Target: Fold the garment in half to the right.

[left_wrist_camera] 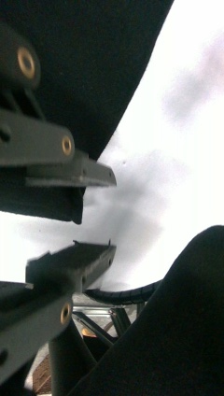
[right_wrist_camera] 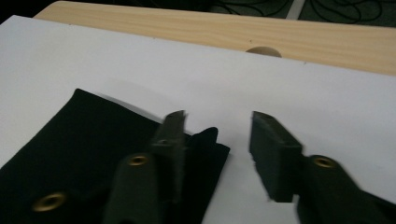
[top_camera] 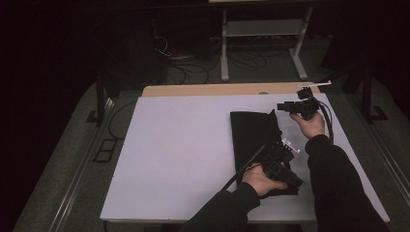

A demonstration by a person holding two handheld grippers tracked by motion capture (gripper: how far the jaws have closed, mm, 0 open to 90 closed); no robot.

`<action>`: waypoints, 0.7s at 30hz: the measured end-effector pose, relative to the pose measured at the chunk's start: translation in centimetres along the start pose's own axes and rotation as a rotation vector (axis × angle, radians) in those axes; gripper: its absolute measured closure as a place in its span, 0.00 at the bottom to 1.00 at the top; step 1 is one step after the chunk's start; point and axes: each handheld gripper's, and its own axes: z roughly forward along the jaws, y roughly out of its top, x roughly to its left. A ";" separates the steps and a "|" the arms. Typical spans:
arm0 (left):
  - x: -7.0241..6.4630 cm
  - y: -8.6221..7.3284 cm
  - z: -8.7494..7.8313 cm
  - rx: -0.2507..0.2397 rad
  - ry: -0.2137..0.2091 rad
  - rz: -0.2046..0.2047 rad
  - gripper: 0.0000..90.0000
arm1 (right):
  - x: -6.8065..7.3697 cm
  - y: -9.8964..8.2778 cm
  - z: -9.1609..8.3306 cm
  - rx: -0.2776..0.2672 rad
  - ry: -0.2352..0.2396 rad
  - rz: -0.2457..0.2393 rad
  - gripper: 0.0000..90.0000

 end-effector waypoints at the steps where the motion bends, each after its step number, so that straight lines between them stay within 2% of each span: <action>1: -0.1 0.0 -0.2 -0.005 0.006 -0.004 0.60 | 0.1 0.0 -0.2 -0.003 0.001 -0.001 0.47; 3: -0.1 0.0 -0.7 -0.012 0.018 -0.016 0.54 | 0.3 0.1 -0.5 -0.010 0.018 -0.002 0.29; 5: -0.1 0.0 -1.2 -0.045 0.034 -0.023 0.47 | 0.6 0.1 -0.8 -0.008 0.025 -0.017 0.21; 6: 0.0 -0.1 -1.5 -0.061 0.033 -0.023 0.42 | 0.8 0.1 -0.9 -0.006 0.023 -0.028 0.15; 8: 0.4 -0.1 -2.1 -0.084 0.020 -0.036 0.39 | 1.0 0.1 -1.1 0.002 0.038 -0.039 0.12; 10: 0.7 -0.2 -2.6 -0.098 0.028 -0.041 0.33 | 1.3 0.1 -1.5 0.005 0.041 -0.048 0.02; 13: 1.1 -0.3 -3.4 -0.120 0.035 -0.059 0.24 | 1.7 0.1 -2.2 -0.005 0.041 -0.065 0.00; 15: 1.6 -0.5 -4.1 -0.141 0.012 -0.075 0.19 | 2.0 0.1 -2.8 -0.020 0.012 -0.081 0.00; 16: 1.7 -0.6 -4.5 -0.141 0.014 -0.073 0.16 | 2.0 0.1 -3.2 -0.030 0.010 -0.081 0.00; 21: 2.0 -1.0 -5.8 -0.145 0.069 -0.056 0.00 | 2.2 0.0 -4.5 -0.040 0.015 -0.089 0.00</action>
